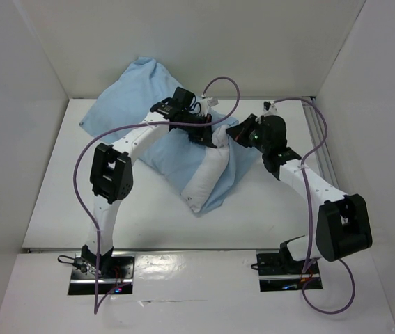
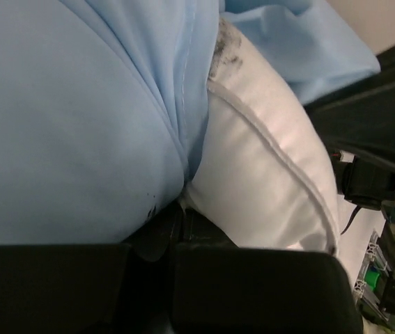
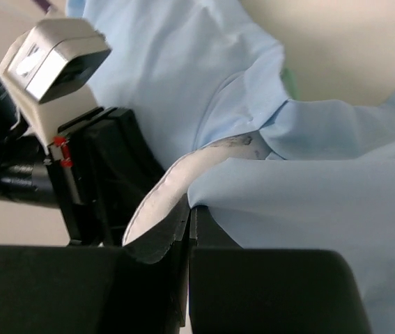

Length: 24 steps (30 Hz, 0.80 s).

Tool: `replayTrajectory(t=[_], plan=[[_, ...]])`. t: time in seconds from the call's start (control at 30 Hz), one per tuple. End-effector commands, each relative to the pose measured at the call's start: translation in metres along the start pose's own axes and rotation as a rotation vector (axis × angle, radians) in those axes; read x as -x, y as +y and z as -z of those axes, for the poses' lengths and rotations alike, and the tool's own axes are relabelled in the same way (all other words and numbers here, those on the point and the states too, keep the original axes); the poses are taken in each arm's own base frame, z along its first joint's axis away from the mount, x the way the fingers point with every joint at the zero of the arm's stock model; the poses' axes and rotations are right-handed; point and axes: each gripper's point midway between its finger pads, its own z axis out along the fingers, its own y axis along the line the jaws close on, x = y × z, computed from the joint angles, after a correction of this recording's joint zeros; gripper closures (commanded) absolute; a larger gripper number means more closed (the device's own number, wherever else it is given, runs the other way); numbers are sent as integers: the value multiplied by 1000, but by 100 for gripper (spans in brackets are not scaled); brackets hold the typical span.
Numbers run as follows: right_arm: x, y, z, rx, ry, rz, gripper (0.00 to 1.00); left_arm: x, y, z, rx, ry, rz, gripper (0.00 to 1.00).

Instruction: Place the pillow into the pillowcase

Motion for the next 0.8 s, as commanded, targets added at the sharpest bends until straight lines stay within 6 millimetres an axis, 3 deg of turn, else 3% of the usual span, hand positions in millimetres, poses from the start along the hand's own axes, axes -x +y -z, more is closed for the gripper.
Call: replayTrajectory(t=[0.0, 0.1, 0.2, 0.33, 0.5, 0.6, 0.7, 0.77], plan=[[120, 198, 88, 640, -402, 160, 100, -85, 63, -35, 169, 249, 182, 100], [111, 215, 103, 715, -361, 196, 100, -89, 72, -41, 192, 255, 205, 100], [105, 219, 105, 736, -323, 223, 100, -88, 75, -45, 192, 255, 205, 100], [114, 229, 112, 751, -350, 254, 100, -95, 83, -50, 204, 271, 217, 100], [122, 269, 132, 898, -350, 324, 100, -106, 93, -50, 243, 288, 227, 100], [107, 285, 135, 969, -302, 325, 100, -110, 99, -54, 255, 291, 242, 100], [102, 290, 142, 1011, -272, 318, 100, -110, 97, -54, 246, 292, 244, 100], [95, 282, 136, 981, -244, 333, 100, -108, 97, -55, 246, 282, 248, 100]])
